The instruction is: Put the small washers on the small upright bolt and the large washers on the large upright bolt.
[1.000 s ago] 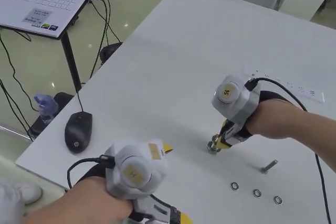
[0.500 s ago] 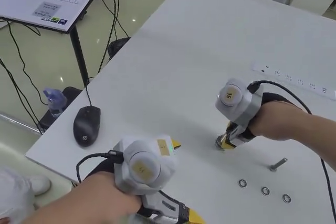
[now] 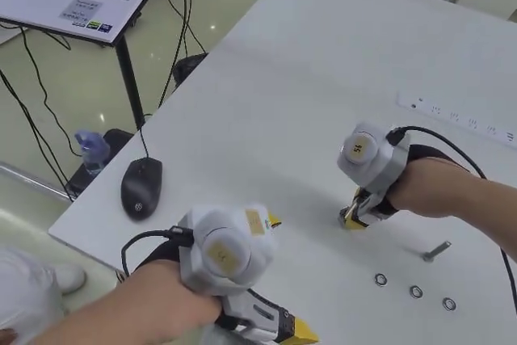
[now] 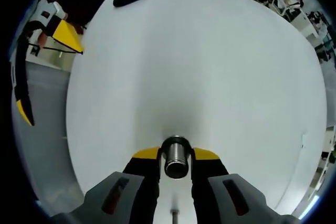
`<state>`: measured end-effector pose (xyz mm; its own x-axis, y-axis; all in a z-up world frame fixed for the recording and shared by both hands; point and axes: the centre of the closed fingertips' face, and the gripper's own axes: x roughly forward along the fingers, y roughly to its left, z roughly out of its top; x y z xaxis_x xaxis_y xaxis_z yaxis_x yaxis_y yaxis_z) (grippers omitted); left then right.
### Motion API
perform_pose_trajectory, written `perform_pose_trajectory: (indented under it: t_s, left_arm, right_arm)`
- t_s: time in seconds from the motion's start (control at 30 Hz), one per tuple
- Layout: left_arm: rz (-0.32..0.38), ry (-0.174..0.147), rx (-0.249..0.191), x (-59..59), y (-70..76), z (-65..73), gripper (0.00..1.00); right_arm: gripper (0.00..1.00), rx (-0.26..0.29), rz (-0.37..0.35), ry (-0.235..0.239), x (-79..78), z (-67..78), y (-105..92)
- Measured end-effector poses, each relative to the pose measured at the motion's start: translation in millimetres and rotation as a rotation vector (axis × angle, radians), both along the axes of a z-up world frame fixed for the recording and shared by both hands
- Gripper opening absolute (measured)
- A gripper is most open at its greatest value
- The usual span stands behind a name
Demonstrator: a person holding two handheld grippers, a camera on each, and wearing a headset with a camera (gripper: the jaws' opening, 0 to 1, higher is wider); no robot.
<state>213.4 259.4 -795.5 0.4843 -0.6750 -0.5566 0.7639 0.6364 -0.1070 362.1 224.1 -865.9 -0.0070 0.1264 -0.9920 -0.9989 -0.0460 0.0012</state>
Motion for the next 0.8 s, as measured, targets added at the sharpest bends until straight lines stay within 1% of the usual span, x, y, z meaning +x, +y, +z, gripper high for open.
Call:
perform_pose_trajectory:
  t_s: [0.03, 0.4, 0.63, 0.8]
  left_arm:
    - [0.0, -0.003, -0.001, 0.2, -0.3, 0.8, 0.92]
    - [-0.008, 0.002, 0.009, 0.6, -1.2, -1.4, 0.92]
    - [-0.017, 0.004, 0.017, -0.4, -1.9, -0.7, 0.91]
    - [-0.016, 0.002, 0.019, -1.7, -1.6, 0.4, 0.91]
  right_arm:
    - [0.22, 0.0, -0.001, 0.001, 0.8, 0.0, 0.3]
    - [0.23, -0.008, 0.018, -0.006, -0.6, 0.3, 0.2]
    - [0.24, -0.003, 0.012, -0.002, -0.8, 0.5, 0.2]
    - [0.28, 0.012, 0.008, 0.005, -0.8, 0.8, 1.5]
